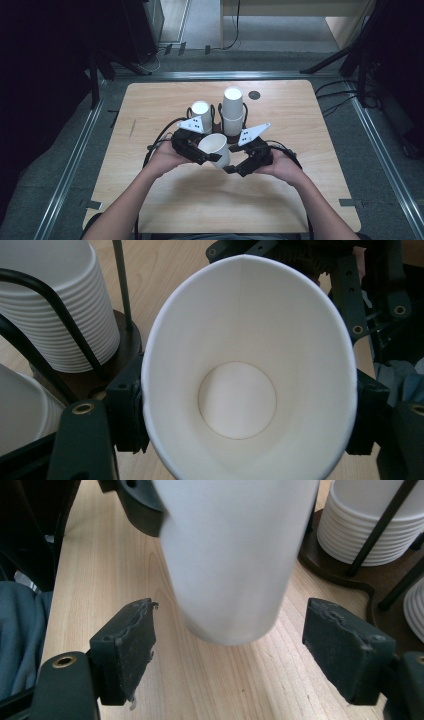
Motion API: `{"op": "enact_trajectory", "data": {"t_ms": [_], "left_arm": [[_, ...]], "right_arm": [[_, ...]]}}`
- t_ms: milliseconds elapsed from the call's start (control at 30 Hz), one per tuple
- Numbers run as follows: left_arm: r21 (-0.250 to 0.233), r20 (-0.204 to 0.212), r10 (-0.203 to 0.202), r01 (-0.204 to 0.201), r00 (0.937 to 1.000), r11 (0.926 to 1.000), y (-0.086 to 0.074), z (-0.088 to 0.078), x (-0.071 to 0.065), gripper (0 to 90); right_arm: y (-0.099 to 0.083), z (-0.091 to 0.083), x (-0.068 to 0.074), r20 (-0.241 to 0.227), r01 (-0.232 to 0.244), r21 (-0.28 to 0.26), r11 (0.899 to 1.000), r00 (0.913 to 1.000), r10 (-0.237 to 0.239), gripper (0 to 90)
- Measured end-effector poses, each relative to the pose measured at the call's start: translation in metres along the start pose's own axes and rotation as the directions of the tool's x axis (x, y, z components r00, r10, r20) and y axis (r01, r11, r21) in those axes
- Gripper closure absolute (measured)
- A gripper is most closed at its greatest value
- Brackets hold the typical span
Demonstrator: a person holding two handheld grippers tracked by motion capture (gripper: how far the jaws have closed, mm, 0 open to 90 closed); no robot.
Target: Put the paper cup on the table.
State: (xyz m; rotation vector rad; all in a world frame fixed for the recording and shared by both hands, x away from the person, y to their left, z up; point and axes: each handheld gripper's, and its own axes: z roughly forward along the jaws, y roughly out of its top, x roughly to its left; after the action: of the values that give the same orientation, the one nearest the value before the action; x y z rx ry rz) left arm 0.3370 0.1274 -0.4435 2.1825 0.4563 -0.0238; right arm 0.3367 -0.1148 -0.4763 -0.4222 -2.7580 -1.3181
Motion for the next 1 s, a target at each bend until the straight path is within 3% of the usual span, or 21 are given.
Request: {"op": "enact_trajectory", "data": {"t_ms": [167, 467, 700, 1000], "left_arm": [[0.033, -0.012, 0.013, -0.013, 0.9998, 0.9994, -0.002, 0.002, 0.000, 25.6], [0.068, -0.036, 0.029, -0.026, 0.9989, 0.9973, -0.005, 0.004, 0.002, 25.5], [0.096, -0.045, 0.027, -0.023, 0.9986, 0.9951, -0.010, 0.001, 0.005, 25.5], [0.102, -0.045, 0.022, -0.018, 0.9987, 0.9946, -0.015, -0.006, 0.005, 25.4]], "right_arm": [[-0.001, -0.002, 0.001, -0.006, -0.007, 0.007, 1.000, 1.0000, 0.007, 21.5], [-0.007, -0.011, 0.005, 0.014, 0.028, 0.016, 0.999, 0.9995, -0.028, 21.5], [-0.013, -0.014, 0.003, 0.061, 0.043, 0.033, 0.999, 0.9971, -0.045, 21.5], [-0.018, -0.027, -0.001, 0.110, 0.021, 0.016, 1.000, 0.9937, -0.022, 21.5]]}}
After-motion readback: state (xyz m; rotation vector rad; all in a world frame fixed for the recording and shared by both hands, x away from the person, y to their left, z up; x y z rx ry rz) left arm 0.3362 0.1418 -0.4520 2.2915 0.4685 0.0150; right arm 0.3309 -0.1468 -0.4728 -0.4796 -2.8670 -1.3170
